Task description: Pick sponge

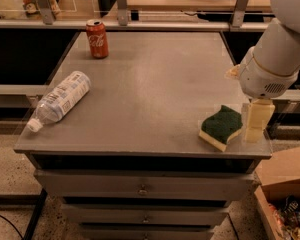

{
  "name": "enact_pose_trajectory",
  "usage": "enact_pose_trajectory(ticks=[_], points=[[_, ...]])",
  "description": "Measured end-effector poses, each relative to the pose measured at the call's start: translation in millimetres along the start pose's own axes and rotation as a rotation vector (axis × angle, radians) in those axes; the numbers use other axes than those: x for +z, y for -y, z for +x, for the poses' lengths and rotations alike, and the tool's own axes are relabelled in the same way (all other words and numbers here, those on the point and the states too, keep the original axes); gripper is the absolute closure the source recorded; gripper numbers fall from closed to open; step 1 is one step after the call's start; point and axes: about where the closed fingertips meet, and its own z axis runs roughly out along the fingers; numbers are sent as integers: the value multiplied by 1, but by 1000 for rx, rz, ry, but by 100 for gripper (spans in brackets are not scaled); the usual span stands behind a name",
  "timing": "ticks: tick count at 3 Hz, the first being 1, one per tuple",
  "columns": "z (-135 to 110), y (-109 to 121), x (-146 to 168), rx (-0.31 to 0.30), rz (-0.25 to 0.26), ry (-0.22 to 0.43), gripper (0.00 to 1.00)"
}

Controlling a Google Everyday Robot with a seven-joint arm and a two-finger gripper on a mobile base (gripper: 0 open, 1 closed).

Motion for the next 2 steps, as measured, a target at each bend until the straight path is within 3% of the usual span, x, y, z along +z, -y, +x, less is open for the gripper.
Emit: enact_pose_trajectory(ticks=[2], points=[[1,-12,26,-61,-60,56,0]])
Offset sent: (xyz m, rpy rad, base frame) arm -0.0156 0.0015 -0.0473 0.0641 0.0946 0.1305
